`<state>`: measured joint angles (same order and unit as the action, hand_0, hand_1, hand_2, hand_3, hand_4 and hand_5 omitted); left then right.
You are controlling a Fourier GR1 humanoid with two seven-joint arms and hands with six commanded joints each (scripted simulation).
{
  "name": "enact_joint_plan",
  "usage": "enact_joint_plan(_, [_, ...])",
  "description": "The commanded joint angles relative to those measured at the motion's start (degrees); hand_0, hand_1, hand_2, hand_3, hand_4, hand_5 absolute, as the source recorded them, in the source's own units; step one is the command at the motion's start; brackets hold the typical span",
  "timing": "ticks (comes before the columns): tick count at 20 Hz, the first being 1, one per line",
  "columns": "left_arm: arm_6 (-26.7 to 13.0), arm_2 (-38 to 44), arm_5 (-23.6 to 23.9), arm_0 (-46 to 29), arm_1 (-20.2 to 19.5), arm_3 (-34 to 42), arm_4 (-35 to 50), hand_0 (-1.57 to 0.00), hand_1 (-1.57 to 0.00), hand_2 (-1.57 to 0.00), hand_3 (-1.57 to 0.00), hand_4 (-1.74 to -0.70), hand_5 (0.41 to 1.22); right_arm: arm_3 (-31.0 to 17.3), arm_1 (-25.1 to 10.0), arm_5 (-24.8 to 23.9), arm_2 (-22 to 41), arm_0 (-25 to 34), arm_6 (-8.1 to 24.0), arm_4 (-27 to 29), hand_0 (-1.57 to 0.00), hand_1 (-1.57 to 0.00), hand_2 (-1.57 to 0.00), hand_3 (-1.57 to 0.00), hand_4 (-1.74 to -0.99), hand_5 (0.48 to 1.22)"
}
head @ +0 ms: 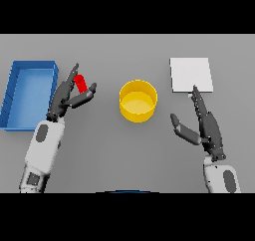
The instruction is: Pick up the red beaker and tilt it to pour out 1 green nut into yellow bowl. Pick up the yellow bowl and place it on the metallic measuring scale.
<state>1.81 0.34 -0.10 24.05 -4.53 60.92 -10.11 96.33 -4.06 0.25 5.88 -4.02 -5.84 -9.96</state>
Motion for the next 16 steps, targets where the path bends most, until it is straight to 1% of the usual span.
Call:
enact_joint_plan(1, [1.05,0.24,-0.17,0.56,-0.14,-0.96,0.07,0.0,0.0,0.0,0.0,-1.2,0.669,-0.04,-0.67,-0.2,-0.79,0.45,0.62,0.22,0.0,0.0,0.0,0.0,-1.234,0.635])
enact_joint_plan(4, [2.2,1.45,1.18,3.72,0.11,-5.36,-0.2,0.0,0.0,0.0,0.0,-1.22,0.678,-0.36,-1.16,0.04,-1.12,0.34,0.4,0.4,0.0,0.0,0.0,0.0,-1.241,0.641])
enact_joint_plan(5, [3.53,1.92,1.07,4.48,0.34,-6.61,0.21,0.0,0.0,0.0,0.0,-1.23,0.687,0.24,-0.67,-0.21,-0.74,0.18,0.82,0.25,0.0,0.0,0.0,0.0,-1.242,0.642])
enact_joint_plan(6, [4.89,2.67,1.04,5.02,0.64,-7.72,0.94,0.0,0.0,0.0,0.0,-1.25,0.695,0.28,-0.42,-0.11,-0.7,-0.54,0.37,0.5,0.0,0.0,0.0,0.0,-1.245,0.642])
enact_joint_plan(8, [7.97,4.09,1.0,6.12,1.78,-9.92,2.48,0.0,0.0,0.0,0.0,-1.29,0.708,0.03,-0.82,-0.12,-1.32,0.69,1.08,0.95,0.0,0.0,0.0,0.0,-1.246,0.645])
enact_joint_plan(9, [9.06,4.72,1.13,6.59,2.32,-11.71,2.93,0.0,0.0,-0.01,0.0,-1.3,0.719,0.73,-0.71,-0.2,-1.1,0.5,0.8,0.84,0.0,0.0,0.0,0.0,-1.246,0.646])
enact_joint_plan(10, [9.66,5.37,1.26,7.3,2.5,-13.31,3.25,0.0,-0.01,-0.05,-0.04,-1.33,0.738,0.72,-0.85,-0.14,-1.22,0.49,0.87,0.94,0.0,0.0,0.0,0.0,-1.244,0.644])
enact_joint_plan(11, [10.82,6.11,1.77,7.98,2.75,-14.65,3.59,-0.08,-0.09,-0.16,-0.13,-1.36,0.761,0.4,-0.94,-0.21,-1.24,0.68,1.5,0.73,0.0,0.0,0.0,0.0,-1.242,0.645])
enact_joint_plan(12, [12.13,6.14,2.51,8.32,3.72,-15.71,3.45,-0.21,-0.23,-0.29,-0.25,-1.4,0.787,0.41,-0.8,-0.12,-1.11,0.22,1.09,0.75,0.0,0.0,0.0,0.0,-1.24,0.645])
enact_joint_plan(13, [12.72,6.57,4.13,8.79,4.22,-16.53,3.23,-0.38,-0.41,-0.46,-0.52,-1.41,0.874,0.3,-0.74,-0.23,-1.09,0.09,0.82,0.61,0.0,0.0,0.0,0.0,-1.236,0.647])
enact_joint_plan(14, [12.13,6.91,6.16,9.7,4.07,-17.72,2.45,-0.55,-0.59,-0.66,-0.73,-1.47,0.943,0.54,-0.45,-0.37,-0.92,0.23,1.35,0.57,0.0,0.0,0.0,0.0,-1.237,0.648])
enact_joint_plan(15, [11.52,6.33,7.66,9.89,3.84,-18.31,1.07,-0.76,-0.78,-0.84,-0.88,-1.52,0.999,0.34,-0.25,-0.39,-0.83,-0.06,0.98,0.54,0.0,0.0,0.0,0.0,-1.239,0.648])
enact_joint_plan(16, [10.84,5.48,8.38,10.07,3.64,-17.83,-0.43,-0.92,-0.94,-0.99,-0.98,-1.56,1.043,0.87,-0.44,-0.2,-0.7,-0.62,0.68,0.48,0.0,0.0,0.0,0.0,-1.239,0.648])
